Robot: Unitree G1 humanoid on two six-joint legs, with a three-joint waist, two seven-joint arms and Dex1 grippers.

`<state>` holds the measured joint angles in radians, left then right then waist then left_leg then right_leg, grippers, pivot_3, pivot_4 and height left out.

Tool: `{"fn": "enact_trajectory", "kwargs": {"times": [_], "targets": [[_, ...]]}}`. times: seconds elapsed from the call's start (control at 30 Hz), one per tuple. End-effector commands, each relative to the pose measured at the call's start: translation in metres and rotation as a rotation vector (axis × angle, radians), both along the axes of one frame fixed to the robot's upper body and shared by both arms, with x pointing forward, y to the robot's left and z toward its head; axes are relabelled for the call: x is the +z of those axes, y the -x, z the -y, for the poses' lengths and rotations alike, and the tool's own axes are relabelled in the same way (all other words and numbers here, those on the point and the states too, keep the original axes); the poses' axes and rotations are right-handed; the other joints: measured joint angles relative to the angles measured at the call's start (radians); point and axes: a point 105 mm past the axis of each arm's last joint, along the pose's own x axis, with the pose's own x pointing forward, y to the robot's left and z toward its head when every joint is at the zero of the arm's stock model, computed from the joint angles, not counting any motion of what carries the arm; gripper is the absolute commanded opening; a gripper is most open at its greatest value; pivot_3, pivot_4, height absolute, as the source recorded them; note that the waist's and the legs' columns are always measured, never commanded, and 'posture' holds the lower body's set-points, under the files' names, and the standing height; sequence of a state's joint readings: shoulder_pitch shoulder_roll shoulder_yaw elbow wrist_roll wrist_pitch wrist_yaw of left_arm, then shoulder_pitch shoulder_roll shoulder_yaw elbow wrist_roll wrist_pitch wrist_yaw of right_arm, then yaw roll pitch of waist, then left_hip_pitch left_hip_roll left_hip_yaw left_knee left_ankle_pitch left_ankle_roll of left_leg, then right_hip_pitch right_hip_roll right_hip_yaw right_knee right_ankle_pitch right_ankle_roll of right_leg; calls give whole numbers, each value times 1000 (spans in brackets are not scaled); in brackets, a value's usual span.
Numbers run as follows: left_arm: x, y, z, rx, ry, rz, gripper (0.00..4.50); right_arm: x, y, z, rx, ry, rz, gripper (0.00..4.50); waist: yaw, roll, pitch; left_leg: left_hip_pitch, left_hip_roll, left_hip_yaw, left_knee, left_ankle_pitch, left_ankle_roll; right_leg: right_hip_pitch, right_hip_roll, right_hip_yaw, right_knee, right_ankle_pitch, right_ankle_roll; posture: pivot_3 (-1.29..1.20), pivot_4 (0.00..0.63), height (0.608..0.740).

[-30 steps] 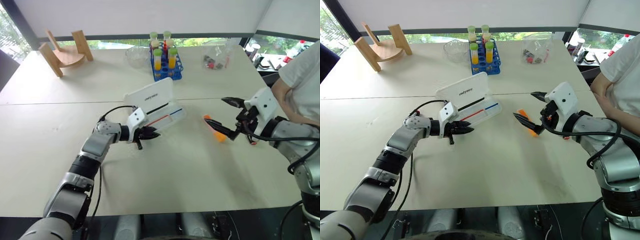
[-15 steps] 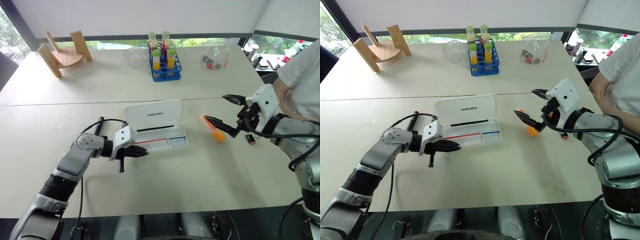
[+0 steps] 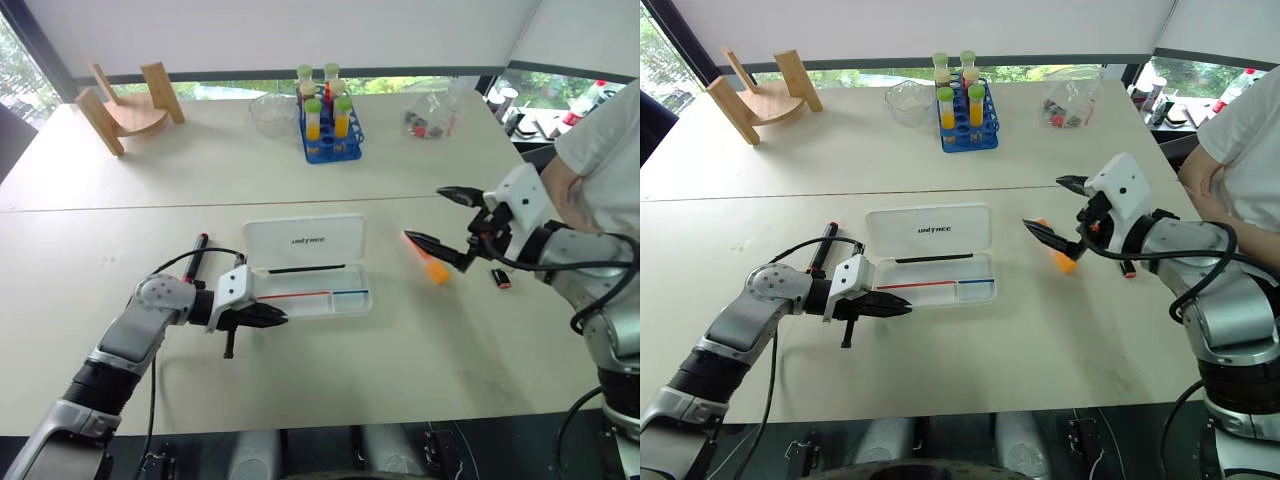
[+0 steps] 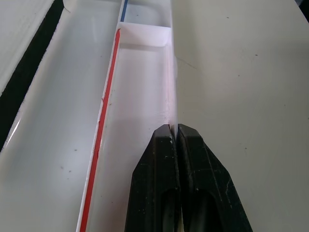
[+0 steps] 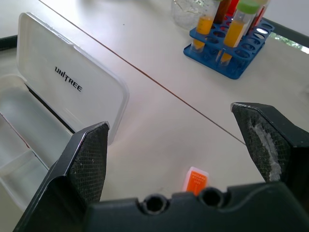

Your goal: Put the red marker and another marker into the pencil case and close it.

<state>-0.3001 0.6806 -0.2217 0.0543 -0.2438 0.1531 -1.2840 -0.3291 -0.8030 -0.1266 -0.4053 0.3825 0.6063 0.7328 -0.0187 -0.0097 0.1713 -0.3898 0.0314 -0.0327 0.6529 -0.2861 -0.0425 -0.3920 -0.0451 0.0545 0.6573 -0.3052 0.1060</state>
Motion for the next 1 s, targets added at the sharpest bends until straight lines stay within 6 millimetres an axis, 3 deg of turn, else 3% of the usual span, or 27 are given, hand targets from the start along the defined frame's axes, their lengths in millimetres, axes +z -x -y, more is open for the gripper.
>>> {"fn": "enact_trajectory", "kwargs": {"times": [0.03,0.23,0.27,0.5,0.57,0.63,0.7,0.8,0.87,1.0], "targets": [[-1,0,-6,21,-2,-9,1415,13,0,-1,12,13,55,4500,2,0,0,0,0,0,0,0,0,0,0,0,0,0,0,0,150,740],[34,2,-6,27,83,84,4289,12,0,-1,25,14,40,4500,3,-1,1,0,0,0,1,0,0,-1,0,0,3,0,0,0,150,740],[42,4,-6,28,101,99,4410,11,0,0,28,12,33,4500,3,-1,1,0,0,0,1,0,0,-1,0,0,3,0,0,0,150,740],[89,22,-20,125,152,171,4410,6,4,-1,60,8,-15,4500,2,0,1,-1,0,0,1,0,0,-2,0,0,3,0,0,0,150,740],[106,23,-44,266,179,167,4410,5,3,-3,69,4,-19,4500,-2,-1,2,-1,0,0,1,0,0,-2,0,0,4,0,0,0,150,740],[115,11,-83,532,198,181,4410,5,2,-5,79,-2,-20,4500,-2,-1,2,-1,1,0,1,0,0,-2,0,1,4,0,0,0,150,740],[111,-4,-122,793,171,219,4410,5,0,-6,83,-2,-16,4500,0,0,2,0,1,-1,1,0,0,-2,0,0,4,0,0,0,150,740],[97,-20,-156,1069,153,224,4410,5,-4,-8,92,-4,-12,4500,5,0,2,0,0,-1,1,0,0,-1,0,0,5,0,0,0,150,740],[84,-27,-163,1160,145,187,4410,7,-5,-10,101,-6,-7,4500,7,-1,2,0,-1,-1,2,0,0,-1,-1,0,5,0,0,0,150,740],[58,-38,-151,1235,188,57,4410,9,-8,-11,106,-4,0,4500,8,-2,3,-1,0,-1,4,0,0,-1,-1,0,5,0,0,0,150,740]]}}
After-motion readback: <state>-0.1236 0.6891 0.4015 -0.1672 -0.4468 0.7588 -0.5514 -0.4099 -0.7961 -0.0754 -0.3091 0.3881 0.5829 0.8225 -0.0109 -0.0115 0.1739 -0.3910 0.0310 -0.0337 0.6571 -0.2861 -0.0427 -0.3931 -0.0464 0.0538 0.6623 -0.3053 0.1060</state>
